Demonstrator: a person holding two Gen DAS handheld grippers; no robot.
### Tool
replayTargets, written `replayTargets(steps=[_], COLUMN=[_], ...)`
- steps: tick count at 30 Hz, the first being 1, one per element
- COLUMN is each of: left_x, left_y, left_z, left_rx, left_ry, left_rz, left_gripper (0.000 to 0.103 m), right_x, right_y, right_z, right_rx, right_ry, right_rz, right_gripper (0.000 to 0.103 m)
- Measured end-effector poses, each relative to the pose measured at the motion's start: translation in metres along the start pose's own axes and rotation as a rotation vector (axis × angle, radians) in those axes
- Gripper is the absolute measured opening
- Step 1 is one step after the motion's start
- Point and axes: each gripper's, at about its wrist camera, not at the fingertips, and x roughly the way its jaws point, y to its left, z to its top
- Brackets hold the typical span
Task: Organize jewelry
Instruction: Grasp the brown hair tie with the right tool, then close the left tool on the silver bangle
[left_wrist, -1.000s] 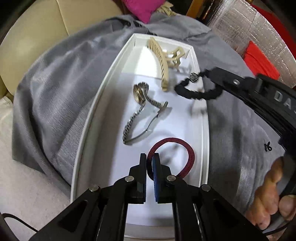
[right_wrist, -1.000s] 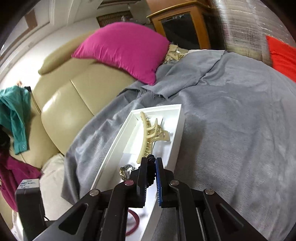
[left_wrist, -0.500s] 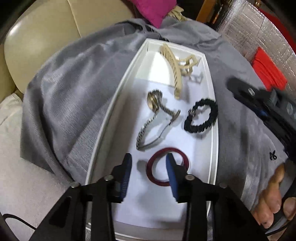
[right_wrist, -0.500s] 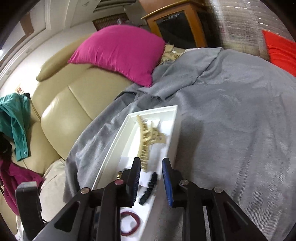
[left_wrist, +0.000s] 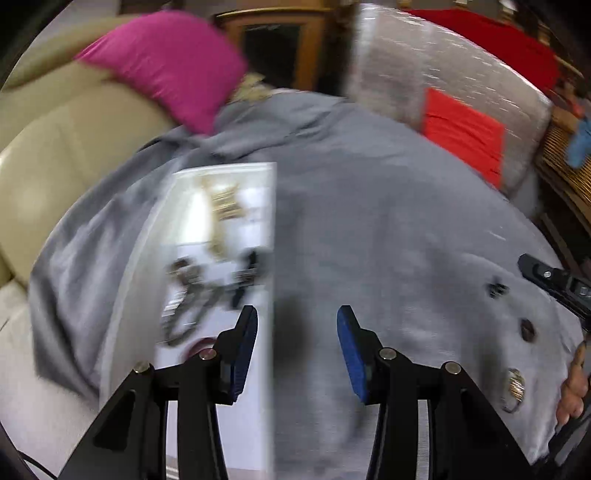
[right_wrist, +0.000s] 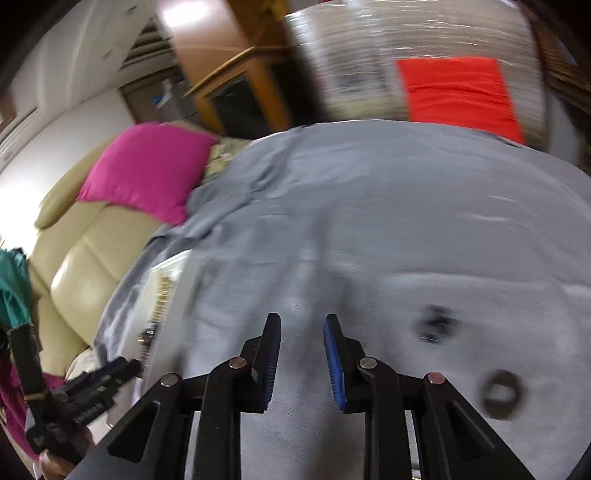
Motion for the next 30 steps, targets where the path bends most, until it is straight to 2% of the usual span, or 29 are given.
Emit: replayTargets(steps=[5,10,17,20,23,27,30], left_x=[0.005,0.014,0.036,0.044,0.045,0.046,0.051], left_y=[-0.068,-0.133,-0.176,-0.185,-0.19,-0.197,-0.202], left_z=[-0.008,-0.026,-0.045,-0.053,-0.069,-0.074,-0.074], left_rx=[0.144,0.299,0.381,0.415,0.432,0.464,0.469], left_ry=[0.043,0.139,0.283,0.323,0.361,0.364,0.367], left_rz=[-0.185,-0.348,-0.446,-0.441,-0.44,-0.445,-0.434], left_gripper=[0.046,0.046,0.046,0.044,0.03,0.027,0.019], right_x=[-0.03,-0.034,-0.035,-0.034,-0.032,-0.023,-0.013], right_y=[-0.075,-0.125,-0.158,-0.161,-0.169,-0.176,-0.17], right_z=[-0.013,-0.029,-0.041,-0.042,-0.044,-0.043,-0.042], right_rx=[0.116,0.224,0.29,0.282,0.298,0.321,0.296], right_ry=[0.017,0.068,0.131,0.139,0.142,0.151,0.17], right_rz=[-0.054,-0.08,-0.08,-0.083,-0.096,-0.1,-0.098], right_gripper=[0.026,0.026,0.026,0.026,0.026,0.026,0.026])
